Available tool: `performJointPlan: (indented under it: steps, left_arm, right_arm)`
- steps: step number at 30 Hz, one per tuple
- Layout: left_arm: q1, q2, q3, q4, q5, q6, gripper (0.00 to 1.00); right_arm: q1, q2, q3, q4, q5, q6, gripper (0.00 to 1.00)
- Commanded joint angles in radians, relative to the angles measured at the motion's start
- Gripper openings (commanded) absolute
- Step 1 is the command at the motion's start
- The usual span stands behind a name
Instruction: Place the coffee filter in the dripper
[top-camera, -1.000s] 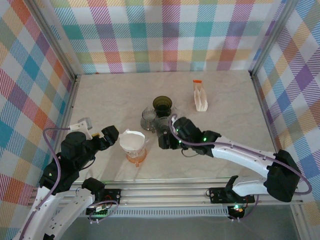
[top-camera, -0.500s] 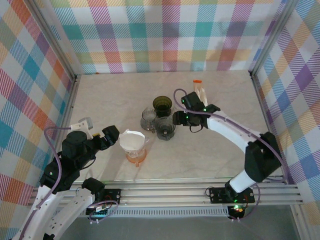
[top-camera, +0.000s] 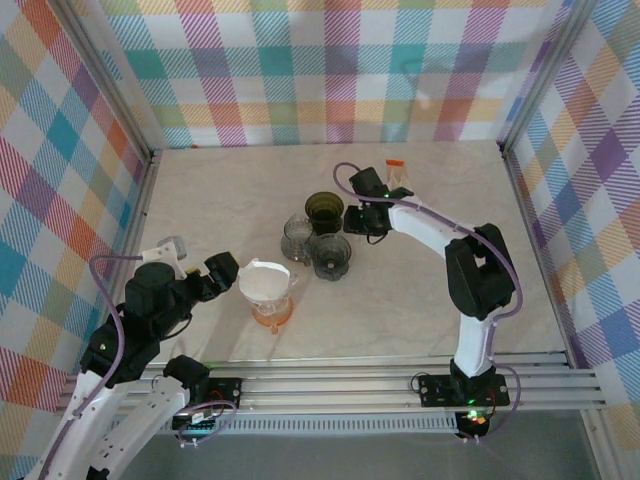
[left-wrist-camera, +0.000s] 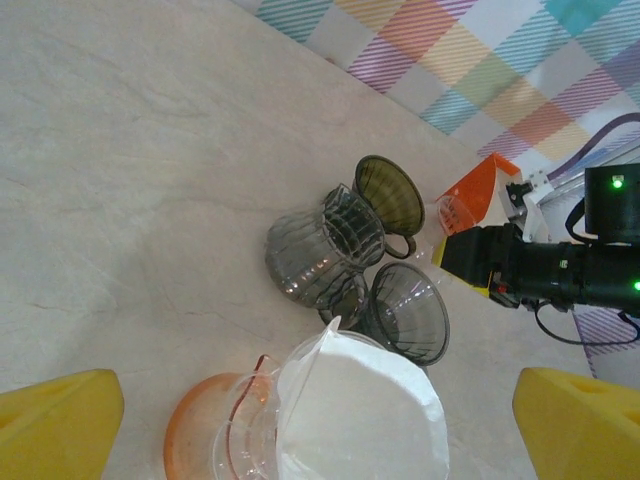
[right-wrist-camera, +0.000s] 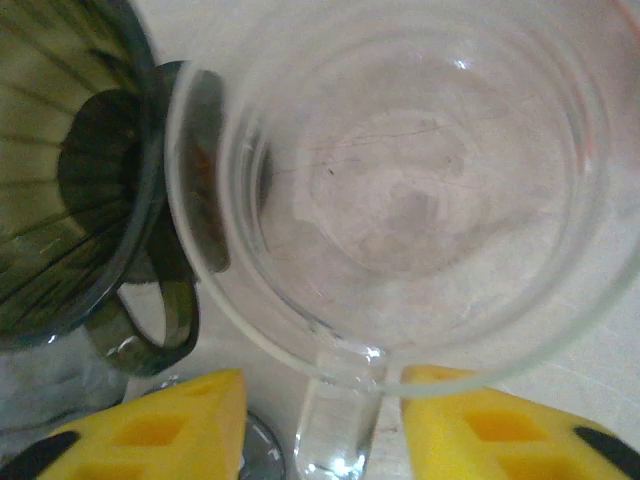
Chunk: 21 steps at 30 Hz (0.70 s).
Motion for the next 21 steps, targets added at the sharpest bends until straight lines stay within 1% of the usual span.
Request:
performJointPlan:
  steps: [1,5,8,12,17,21]
  left_arm:
    - [0.003,-0.022,-0.006,-0.023,-0.017,-0.005,1.00]
    - [0.003,-0.025,-0.002,-0.027,-0.018,-0.003,1.00]
    - [0.002,-0.024,-0.004,-0.023,-0.016,-0.003,1.00]
    - [0.003,-0.020,-0.003,-0.017,-0.014,-0.003,1.00]
    - [0.004,-0.018,-0.010,-0.007,-0.020,-0.005,1.00]
    - [0.003,0.002,-0.010,0.012,-0.017,-0.008,1.00]
  right_arm:
    - [-0.013,0.006,0.026,-0.046,0.043,0.008,0.33]
    - [-0.016,-0.039,-0.028,-0.039,0.059,-0.007,0.18]
    - [-0.016,-0.098,-0.094,-0.033,0.066,-0.014,0.12]
    - [-0.017,-0.223,-0.236,-0.027,0.063,-0.018,0.10]
    - [-0.006,-0.461,-0.474,-0.037,0.005,0.001,0.09]
    - [0.064,-0.644,-0.618,-0.074,-0.029,0.012,0.08]
